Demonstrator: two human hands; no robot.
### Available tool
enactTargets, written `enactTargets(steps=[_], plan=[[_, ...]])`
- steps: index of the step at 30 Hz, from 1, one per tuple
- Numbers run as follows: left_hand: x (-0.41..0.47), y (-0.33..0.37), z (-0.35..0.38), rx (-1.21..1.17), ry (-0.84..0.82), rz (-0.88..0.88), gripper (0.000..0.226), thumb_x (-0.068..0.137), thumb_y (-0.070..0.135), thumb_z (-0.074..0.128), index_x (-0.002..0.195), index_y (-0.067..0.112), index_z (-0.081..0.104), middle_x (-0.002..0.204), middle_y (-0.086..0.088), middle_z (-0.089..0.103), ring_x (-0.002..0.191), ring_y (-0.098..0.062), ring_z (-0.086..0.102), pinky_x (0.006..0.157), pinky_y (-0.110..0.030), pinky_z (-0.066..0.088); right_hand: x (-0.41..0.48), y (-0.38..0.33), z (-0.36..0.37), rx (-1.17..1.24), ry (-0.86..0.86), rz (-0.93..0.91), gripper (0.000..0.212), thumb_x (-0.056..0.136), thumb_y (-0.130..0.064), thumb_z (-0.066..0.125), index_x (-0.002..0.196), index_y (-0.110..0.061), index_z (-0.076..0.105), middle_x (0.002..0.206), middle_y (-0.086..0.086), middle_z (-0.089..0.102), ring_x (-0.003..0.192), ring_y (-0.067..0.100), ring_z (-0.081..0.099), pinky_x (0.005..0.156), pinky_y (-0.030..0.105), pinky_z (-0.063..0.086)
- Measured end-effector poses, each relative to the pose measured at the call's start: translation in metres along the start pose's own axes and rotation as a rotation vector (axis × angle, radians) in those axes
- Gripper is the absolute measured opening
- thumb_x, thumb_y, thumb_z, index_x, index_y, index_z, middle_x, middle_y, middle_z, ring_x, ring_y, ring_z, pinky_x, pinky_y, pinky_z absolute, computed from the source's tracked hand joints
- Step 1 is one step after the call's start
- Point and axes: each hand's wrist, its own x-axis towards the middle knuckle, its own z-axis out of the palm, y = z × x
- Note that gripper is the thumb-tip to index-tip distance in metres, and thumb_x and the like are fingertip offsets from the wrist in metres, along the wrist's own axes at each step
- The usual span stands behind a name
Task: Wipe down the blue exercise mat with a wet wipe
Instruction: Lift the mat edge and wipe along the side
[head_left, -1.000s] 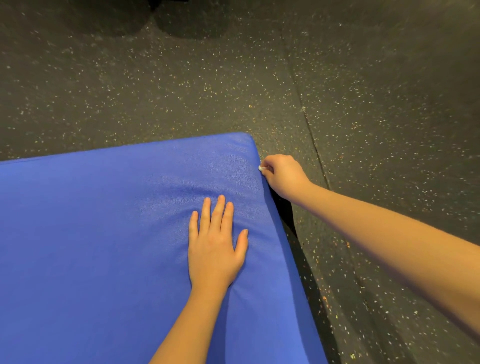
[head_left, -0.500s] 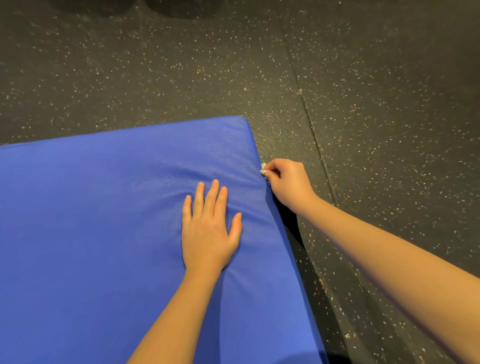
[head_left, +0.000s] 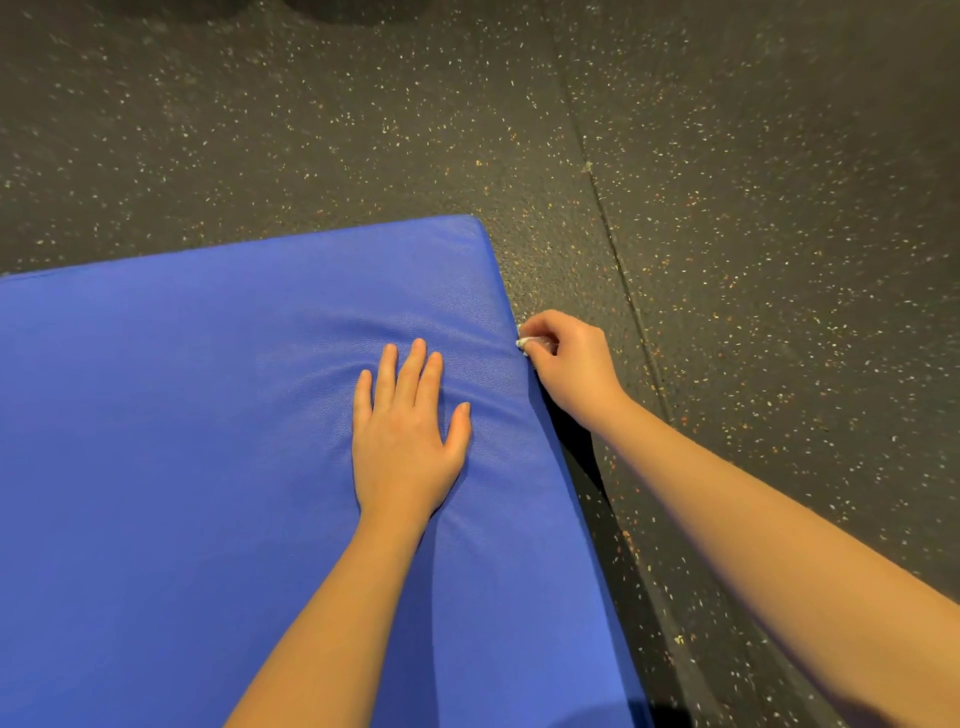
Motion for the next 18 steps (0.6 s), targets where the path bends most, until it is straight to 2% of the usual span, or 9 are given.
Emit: enactTargets(steps=[2,5,7,10,12,18], plan=[[0.0,0.0,0.0,-0.003,0.004,-0.002,0.061,0.091,0.047,0.035,0.139,0.013,0.049,0.151,-0.002,0.04,0.145,-0.026,0.024,0.117,-0.046,0.018,0.0,-0.002,-0.002,0.052,-0.003,0.045,0.011,0.089,-0.004,0.06,0.097,-0.006,0.067,0.089,0.001,0.065,0.076,0.01,0.055,0.062,0.001,0.034],[0.0,0.001,0.0,-0.004,0.005,0.0,0.061,0.09,0.047,0.035,0.139,0.013,0.05,0.151,-0.003,0.04,0.144,-0.026,0.025,0.116,-0.047,0.019,0.0,-0.001,-0.005,-0.012,-0.044,0.037,0.011,0.089,-0.003,0.058,0.092,-0.004,0.069,0.072,-0.005,0.06,0.064,0.009,0.051,0.057,0.014,0.031],[0.001,0.0,0.001,-0.007,0.009,0.002,0.061,0.09,0.047,0.036,0.138,0.013,0.05,0.15,-0.003,0.041,0.144,-0.026,0.026,0.116,-0.047,0.019,-0.004,0.0,-0.008,-0.049,-0.071,0.028,0.013,0.09,-0.002,0.056,0.091,-0.003,0.069,0.065,-0.01,0.053,0.059,0.0,0.047,0.055,0.015,0.03],[0.001,-0.001,0.002,-0.004,0.015,0.006,0.06,0.09,0.046,0.037,0.137,0.012,0.051,0.149,-0.003,0.042,0.143,-0.027,0.027,0.116,-0.047,0.02,-0.015,0.003,-0.013,-0.085,-0.108,0.005,0.015,0.089,0.002,0.055,0.092,-0.001,0.07,0.071,-0.006,0.053,0.059,-0.003,0.044,0.055,0.004,0.032],[0.001,-0.001,0.002,-0.004,0.018,0.01,0.06,0.09,0.046,0.036,0.137,0.012,0.051,0.15,-0.003,0.042,0.143,-0.027,0.027,0.116,-0.047,0.02,-0.026,0.005,-0.016,-0.1,-0.123,-0.008,0.017,0.089,0.003,0.054,0.091,0.0,0.07,0.073,-0.005,0.054,0.06,-0.001,0.043,0.056,0.003,0.032],[0.002,0.001,0.001,0.047,-0.002,0.016,0.059,0.091,0.044,0.034,0.138,0.01,0.048,0.15,-0.006,0.04,0.143,-0.031,0.027,0.115,-0.048,0.02,-0.056,0.014,-0.023,-0.121,-0.196,0.006,0.015,0.09,0.001,0.054,0.089,-0.002,0.069,0.088,0.007,0.068,0.078,0.017,0.056,0.061,0.019,0.031]])
